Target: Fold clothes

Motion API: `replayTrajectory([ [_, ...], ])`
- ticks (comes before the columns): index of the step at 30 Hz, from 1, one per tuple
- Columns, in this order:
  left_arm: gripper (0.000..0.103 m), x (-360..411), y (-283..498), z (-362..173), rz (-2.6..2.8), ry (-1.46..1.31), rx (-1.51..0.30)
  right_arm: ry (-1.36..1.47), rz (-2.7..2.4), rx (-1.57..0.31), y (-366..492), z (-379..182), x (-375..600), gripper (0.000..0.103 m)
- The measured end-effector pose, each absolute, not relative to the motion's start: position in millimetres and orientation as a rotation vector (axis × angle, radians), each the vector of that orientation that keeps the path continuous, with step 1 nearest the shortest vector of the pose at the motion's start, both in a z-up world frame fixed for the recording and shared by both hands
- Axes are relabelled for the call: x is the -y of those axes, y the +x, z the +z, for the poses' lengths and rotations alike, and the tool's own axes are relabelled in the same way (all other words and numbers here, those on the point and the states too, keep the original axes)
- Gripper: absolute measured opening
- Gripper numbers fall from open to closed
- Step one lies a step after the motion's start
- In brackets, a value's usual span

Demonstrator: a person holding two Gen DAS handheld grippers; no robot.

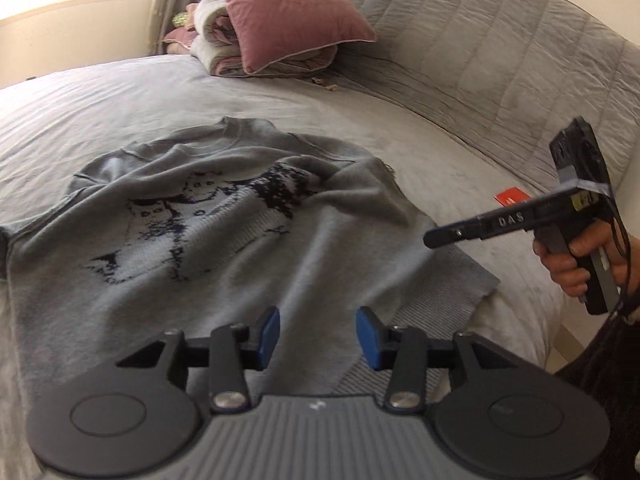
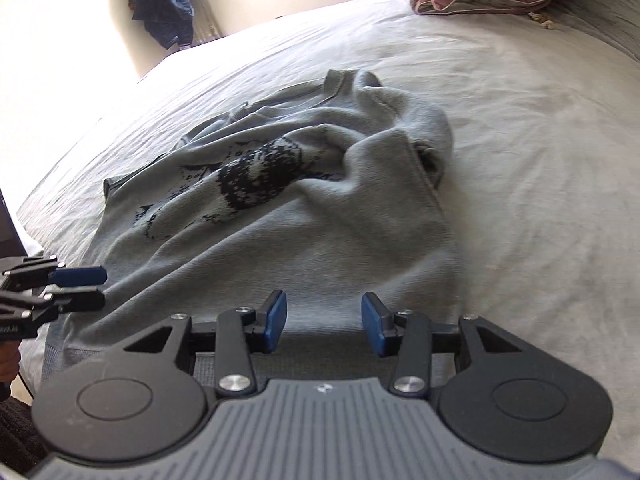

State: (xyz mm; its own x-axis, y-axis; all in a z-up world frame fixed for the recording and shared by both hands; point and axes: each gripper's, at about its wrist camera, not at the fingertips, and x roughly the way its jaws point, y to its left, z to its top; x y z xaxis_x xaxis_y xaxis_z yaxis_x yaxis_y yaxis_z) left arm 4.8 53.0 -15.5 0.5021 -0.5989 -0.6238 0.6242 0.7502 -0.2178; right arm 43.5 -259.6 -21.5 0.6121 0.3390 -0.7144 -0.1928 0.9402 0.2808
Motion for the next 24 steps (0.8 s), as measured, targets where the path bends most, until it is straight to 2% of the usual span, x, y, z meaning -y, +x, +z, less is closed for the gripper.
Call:
replayTrajectory([
  [4,0.057,-22.0,-9.2,-23.0,-0.870,0.110,-0.753,0.188,0.247,-0.851,38.1,-20.0,285.1,0.050],
  [9,0.063,8.9,-23.5,-33.2,-0.978,0.206,-0.765,0.199,0.212,-0.881,32.5,-24.2,306.5,0.051],
  [19,0.062,39.7,-32.5,-48.4,-0.966,0.344,-0.744,0.160,0.260,-0.947,19.6,-32.0,311.2,0.051],
  [21,0.060,41.8,-31.1,-49.1,-0.953,0.344,-0.739,0.153,0.277,-0.955,18.0,-32.0,309.5,0.051],
  [24,0.052,45.9,-29.3,-50.3,-0.926,0.348,-0.728,0.147,0.309,-0.968,16.7,-32.3,306.1,0.051],
])
